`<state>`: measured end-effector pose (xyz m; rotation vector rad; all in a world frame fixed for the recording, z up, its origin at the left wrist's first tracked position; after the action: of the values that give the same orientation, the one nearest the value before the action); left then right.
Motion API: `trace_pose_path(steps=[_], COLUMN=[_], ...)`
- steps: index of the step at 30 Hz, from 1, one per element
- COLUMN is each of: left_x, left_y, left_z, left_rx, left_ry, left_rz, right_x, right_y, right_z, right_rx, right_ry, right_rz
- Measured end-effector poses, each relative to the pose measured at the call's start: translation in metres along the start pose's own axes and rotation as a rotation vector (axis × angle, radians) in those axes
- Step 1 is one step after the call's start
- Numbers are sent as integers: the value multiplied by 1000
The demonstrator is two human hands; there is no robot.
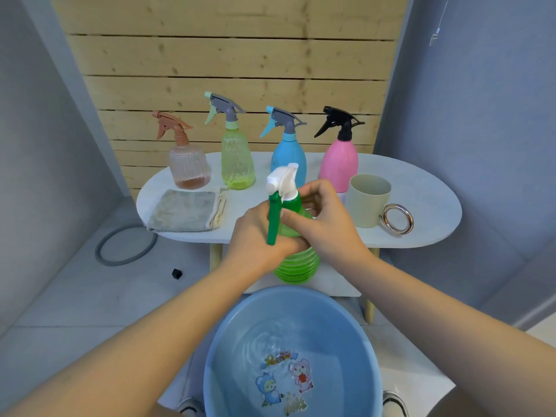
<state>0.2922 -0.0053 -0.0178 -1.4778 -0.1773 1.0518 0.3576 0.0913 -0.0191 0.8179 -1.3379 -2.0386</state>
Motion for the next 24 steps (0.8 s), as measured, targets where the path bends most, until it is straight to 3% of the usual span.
trace_pose_path(steps=[4, 6, 12, 18, 21, 24], left_x=[1, 0, 1, -1, -4, -1], left_y=[2, 1, -2, 5, 2, -3], left_z=[-1, -1, -3, -1, -1, -3], left_rx=[-7, 4, -4, -31, -2, 15], left_ry=[16, 5, -13, -22, -38, -11], left_rz=[-23, -4, 16, -70, -41, 24], right_x=[-2, -5, -2, -3, -2, 1], right_y=[1, 7, 3, 6, 9, 3], right_z=[2, 3, 4, 3, 3, 5], right_rx=[108, 77, 98, 126, 47, 84], right_ry=[135, 180, 10, 171, 104, 28], right_rz=[58, 43, 7, 144, 85, 4])
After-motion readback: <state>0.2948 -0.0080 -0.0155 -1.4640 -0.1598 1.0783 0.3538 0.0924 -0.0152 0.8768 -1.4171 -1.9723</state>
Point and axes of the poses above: each hand's wrist, its own z-axis towards the middle knuckle, its own x-axis out of the palm, y = z × x, the point moved 3 cm from there along z, towards the middle knuckle, and after that the axes turned 2 degrees about x, right-handed, at the moved point
